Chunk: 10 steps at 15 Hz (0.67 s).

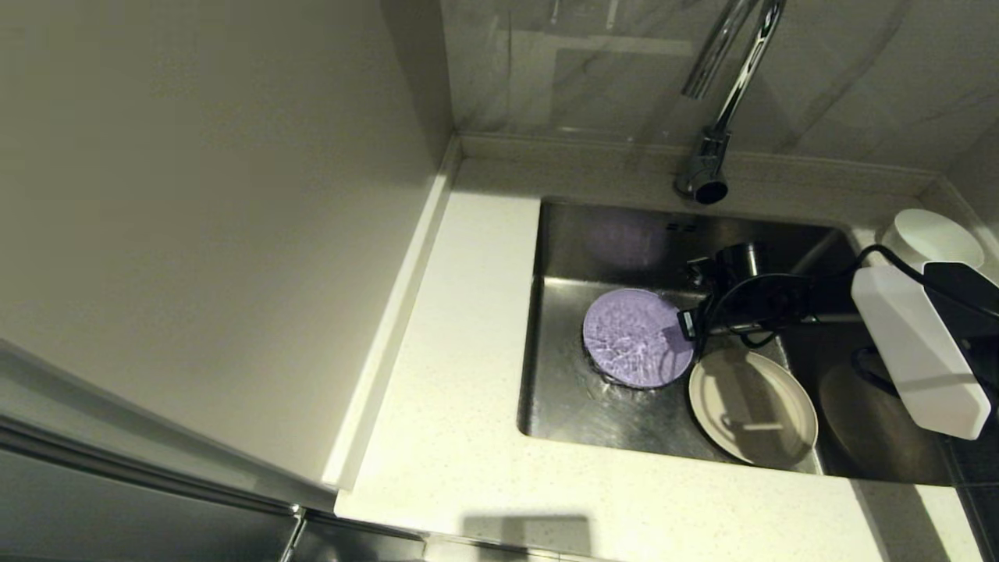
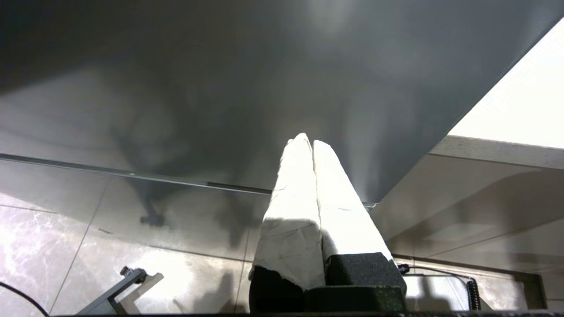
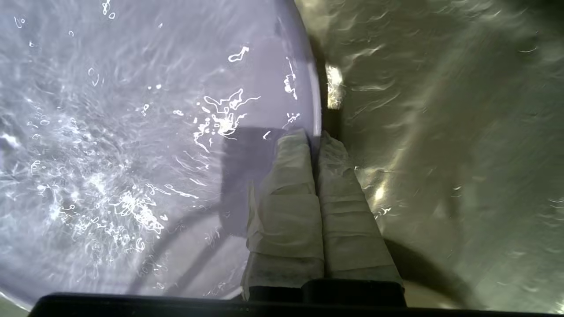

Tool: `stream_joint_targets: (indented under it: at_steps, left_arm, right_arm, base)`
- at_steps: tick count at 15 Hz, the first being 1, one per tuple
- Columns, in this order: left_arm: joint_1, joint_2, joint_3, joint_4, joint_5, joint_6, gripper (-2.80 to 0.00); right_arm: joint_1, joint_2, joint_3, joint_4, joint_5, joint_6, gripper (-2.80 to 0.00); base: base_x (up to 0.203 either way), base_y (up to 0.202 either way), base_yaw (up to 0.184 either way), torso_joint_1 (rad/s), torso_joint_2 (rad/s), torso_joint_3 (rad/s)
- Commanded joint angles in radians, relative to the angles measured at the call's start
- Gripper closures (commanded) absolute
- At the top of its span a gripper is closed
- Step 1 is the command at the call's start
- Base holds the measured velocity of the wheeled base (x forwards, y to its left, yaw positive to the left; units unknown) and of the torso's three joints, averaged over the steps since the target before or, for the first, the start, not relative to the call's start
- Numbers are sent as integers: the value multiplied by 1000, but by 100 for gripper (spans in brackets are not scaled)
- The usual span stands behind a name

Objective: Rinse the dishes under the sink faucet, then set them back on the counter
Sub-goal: Put a plate back to the table from the sink

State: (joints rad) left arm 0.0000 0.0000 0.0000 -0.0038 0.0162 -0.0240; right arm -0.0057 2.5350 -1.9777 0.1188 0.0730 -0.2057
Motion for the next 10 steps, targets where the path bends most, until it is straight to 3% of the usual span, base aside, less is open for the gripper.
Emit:
stream_joint_targets:
  at_steps: [1,10]
  left_arm:
    - [0,-2,0,-1,1,-1,0]
    - [0,-2,0,-1,1,-1,0]
  right_arm:
    - [-22,-24,-1,-2,-2,-1,0]
    - [-130,-142,32,-2,1,-2,0]
  base:
    - [0,0,0,0,0,0]
    - [0,0,0,0,0,0]
